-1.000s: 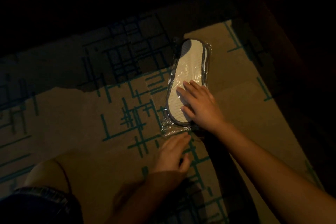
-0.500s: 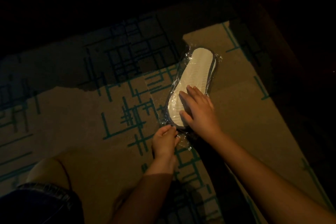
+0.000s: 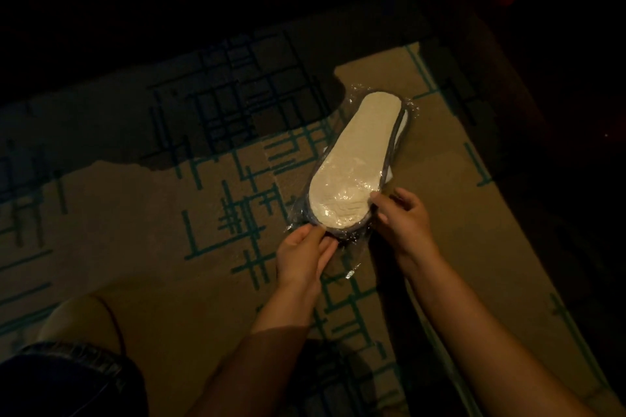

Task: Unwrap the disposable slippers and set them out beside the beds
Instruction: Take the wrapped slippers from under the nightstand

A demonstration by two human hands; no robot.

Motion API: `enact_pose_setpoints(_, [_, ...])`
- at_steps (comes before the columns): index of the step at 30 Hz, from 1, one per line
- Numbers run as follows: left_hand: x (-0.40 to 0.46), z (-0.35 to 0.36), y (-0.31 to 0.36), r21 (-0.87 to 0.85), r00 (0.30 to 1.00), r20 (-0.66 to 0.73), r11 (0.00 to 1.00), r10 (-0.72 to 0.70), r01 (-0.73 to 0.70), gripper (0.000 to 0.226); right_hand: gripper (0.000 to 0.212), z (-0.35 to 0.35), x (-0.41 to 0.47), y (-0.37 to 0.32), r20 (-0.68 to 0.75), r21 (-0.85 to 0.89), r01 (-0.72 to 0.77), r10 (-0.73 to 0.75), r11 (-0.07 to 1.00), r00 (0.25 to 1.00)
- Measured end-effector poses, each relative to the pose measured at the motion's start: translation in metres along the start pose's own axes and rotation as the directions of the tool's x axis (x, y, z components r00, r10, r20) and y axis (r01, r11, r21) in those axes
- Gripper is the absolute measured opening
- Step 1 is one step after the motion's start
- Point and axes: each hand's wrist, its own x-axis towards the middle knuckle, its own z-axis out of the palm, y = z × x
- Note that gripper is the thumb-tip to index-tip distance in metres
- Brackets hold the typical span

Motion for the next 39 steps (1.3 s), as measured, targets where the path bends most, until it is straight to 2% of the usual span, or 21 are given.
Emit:
enact_pose_setpoints(4, [-0.002,-0.003,0.0,0.003,0.999,0.024,1.0,-0.03,0.03,0.039,0.044,0.007,0.003,0.0,0.102,0.178,-0.151,0.135,0.972,0.986])
enact_pose_setpoints(7, [-0.004,-0.007,0.004,0.019,0.999,0.052,1.0,-0.004,0.003,0.038,0.016,0.012,0.0,0.003,0.111,0.117,-0.138,0.125,0.983,0.986])
enact_pose_setpoints(11, [-0.003,-0.009,0.01,0.059,0.999,0.032,0.998,0.005,-0.007,0.03,0.011,0.019,0.002,-0.001,0.145,0.121,-0.169,0.151,0.978,0.978])
enact_pose_setpoints(12, [-0.002,-0.01,0.01,0.053,1.0,0.017,0.999,0.006,-0.007,0.035,0.014,0.02,0.007,-0.006,0.145,0.12,-0.178,0.16,0.977,0.976])
enact_pose_setpoints(15, [-0.003,-0.017,0.006,0.049,1.0,0.006,0.999,-0.001,0.001,0.043,0.046,0.018,0.028,-0.026,0.114,0.078,-0.156,0.147,0.985,0.983])
enact_pose_setpoints(22, [-0.002,-0.05,-0.012,-0.009,0.992,0.081,0.995,-0.099,0.1,0.042,0.06,0.003,0.046,-0.06,0.091,0.101,-0.043,0.034,0.994,0.995])
enact_pose_setpoints(24, [-0.002,-0.054,-0.016,-0.019,0.986,0.123,0.993,-0.114,0.117,0.04,0.053,-0.001,0.043,-0.048,0.031,0.082,-0.031,0.028,0.996,0.999])
enact_pose_setpoints(27, [-0.005,-0.055,-0.018,0.044,0.959,0.242,0.989,-0.145,0.138,0.019,0.021,0.003,0.034,-0.023,0.013,0.023,-0.048,0.048,0.999,0.999])
enact_pose_setpoints(29, [-0.007,-0.058,-0.016,0.086,0.942,0.306,0.989,-0.141,0.121,0.02,0.008,0.005,0.035,-0.021,-0.015,0.036,-0.033,0.034,0.999,0.999])
enact_pose_setpoints(34, [-0.003,-0.096,0.002,0.165,0.942,0.326,0.986,-0.078,0.025,0.031,0.014,-0.003,0.051,-0.057,-0.141,0.066,0.078,-0.069,0.995,0.988])
enact_pose_setpoints(36, [0.0,-0.115,0.007,0.187,0.944,0.325,0.982,-0.062,0.0,0.034,0.028,-0.006,0.059,-0.069,-0.139,-0.002,0.134,-0.133,0.991,0.981])
enact_pose_setpoints(39, [0.001,-0.141,0.011,0.175,0.946,0.322,0.984,-0.034,-0.024,0.043,0.032,-0.011,0.07,-0.082,-0.11,-0.084,0.175,-0.184,0.981,0.977])
